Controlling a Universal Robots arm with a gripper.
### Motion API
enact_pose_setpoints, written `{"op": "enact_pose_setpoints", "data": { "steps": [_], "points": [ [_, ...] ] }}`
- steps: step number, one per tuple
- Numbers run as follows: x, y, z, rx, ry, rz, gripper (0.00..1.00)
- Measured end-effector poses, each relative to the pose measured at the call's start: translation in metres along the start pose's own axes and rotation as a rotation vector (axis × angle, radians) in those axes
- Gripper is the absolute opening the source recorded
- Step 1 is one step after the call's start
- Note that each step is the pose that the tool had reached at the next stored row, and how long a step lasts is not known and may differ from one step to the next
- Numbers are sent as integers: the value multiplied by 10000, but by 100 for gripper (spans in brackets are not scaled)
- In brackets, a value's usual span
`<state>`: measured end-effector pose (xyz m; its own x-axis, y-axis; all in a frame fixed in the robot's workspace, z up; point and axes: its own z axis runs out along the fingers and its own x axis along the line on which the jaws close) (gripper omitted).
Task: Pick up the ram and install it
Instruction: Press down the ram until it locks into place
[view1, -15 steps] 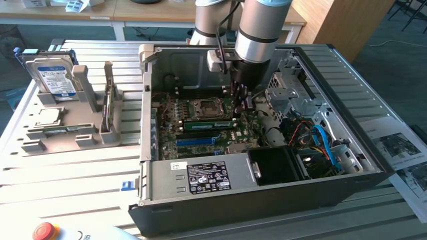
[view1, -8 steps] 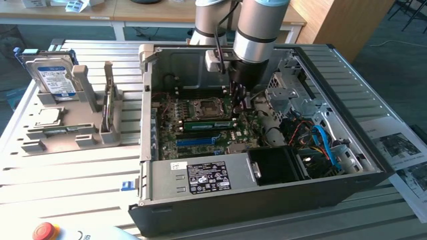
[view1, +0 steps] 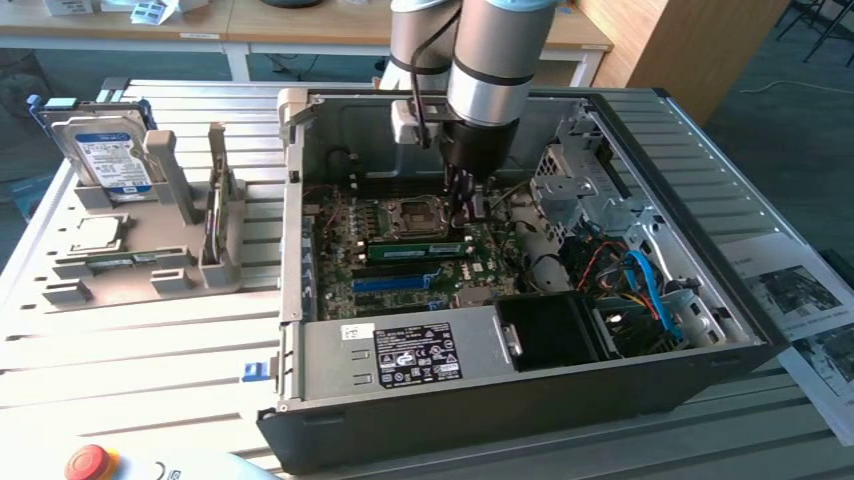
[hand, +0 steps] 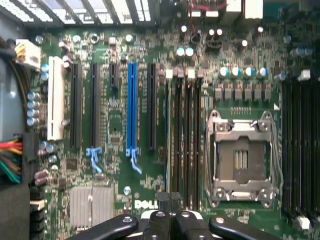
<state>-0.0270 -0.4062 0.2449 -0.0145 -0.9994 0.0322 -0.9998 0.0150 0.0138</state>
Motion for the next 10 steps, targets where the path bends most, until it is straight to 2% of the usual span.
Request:
{"op": "enact_pose_setpoints", "data": {
  "steps": [10],
  "points": [
    [3,238,4,15,0,1,10]
  ]
}}
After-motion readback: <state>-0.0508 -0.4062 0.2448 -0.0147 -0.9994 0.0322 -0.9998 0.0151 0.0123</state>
